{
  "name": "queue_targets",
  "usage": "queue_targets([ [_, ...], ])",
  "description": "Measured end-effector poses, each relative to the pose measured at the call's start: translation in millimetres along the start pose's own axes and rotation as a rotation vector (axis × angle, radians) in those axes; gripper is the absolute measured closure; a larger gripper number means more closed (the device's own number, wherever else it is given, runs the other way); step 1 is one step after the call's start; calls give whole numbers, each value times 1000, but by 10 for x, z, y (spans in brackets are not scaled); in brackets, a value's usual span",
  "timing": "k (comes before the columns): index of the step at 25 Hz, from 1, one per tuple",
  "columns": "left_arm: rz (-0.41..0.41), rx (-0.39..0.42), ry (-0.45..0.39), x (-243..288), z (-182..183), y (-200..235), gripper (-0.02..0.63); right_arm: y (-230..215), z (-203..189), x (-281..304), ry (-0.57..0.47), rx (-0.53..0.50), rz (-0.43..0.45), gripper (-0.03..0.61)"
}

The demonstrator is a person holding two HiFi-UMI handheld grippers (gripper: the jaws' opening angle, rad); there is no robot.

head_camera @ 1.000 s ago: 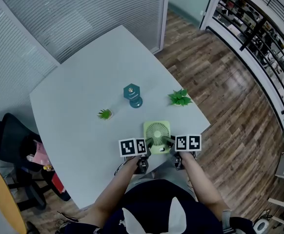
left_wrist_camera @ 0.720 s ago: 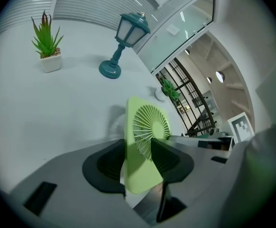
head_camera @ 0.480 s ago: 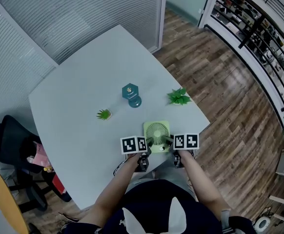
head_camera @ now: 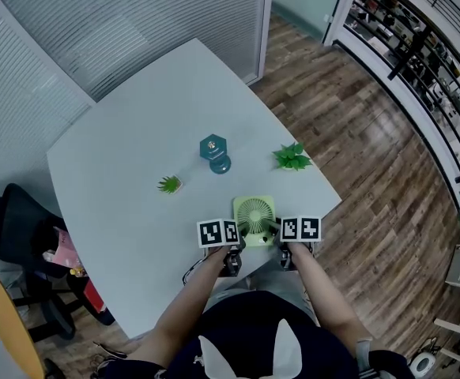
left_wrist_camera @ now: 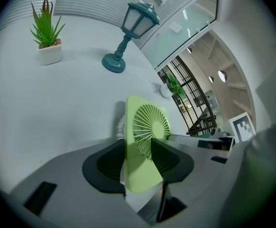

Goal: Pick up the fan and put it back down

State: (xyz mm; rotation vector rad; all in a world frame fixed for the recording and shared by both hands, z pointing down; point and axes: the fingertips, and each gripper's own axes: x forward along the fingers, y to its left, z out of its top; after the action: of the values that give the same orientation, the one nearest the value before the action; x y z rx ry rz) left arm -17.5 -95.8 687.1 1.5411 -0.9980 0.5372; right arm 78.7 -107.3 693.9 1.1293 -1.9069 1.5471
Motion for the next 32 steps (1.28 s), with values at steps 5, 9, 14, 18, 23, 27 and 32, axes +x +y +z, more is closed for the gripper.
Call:
queue_targets([
  [5, -6, -1, 2, 29, -39, 31, 430, -25, -31, 26, -12, -3, -8, 396],
  [9, -14, 2, -2, 45, -73, 44, 430, -40, -58, 35, -21, -4, -2, 396],
  [14, -40, 17, -19, 47, -85, 47, 430, -40, -70, 27, -38, -23, 19, 397],
  [18, -59, 25, -27, 52, -84, 40, 430, -42, -80, 21, -49, -28, 46, 396],
  [23, -69, 26, -34, 58, -70, 43, 430, -42, -82, 32, -55, -15, 65, 396],
  [27, -87, 15, -43, 59, -92, 44, 430, -39, -89, 28, -65, -26, 77, 396],
  [32, -103, 43, -44, 67, -114, 27, 423, -22, -79, 14, -82, -34, 100, 391],
])
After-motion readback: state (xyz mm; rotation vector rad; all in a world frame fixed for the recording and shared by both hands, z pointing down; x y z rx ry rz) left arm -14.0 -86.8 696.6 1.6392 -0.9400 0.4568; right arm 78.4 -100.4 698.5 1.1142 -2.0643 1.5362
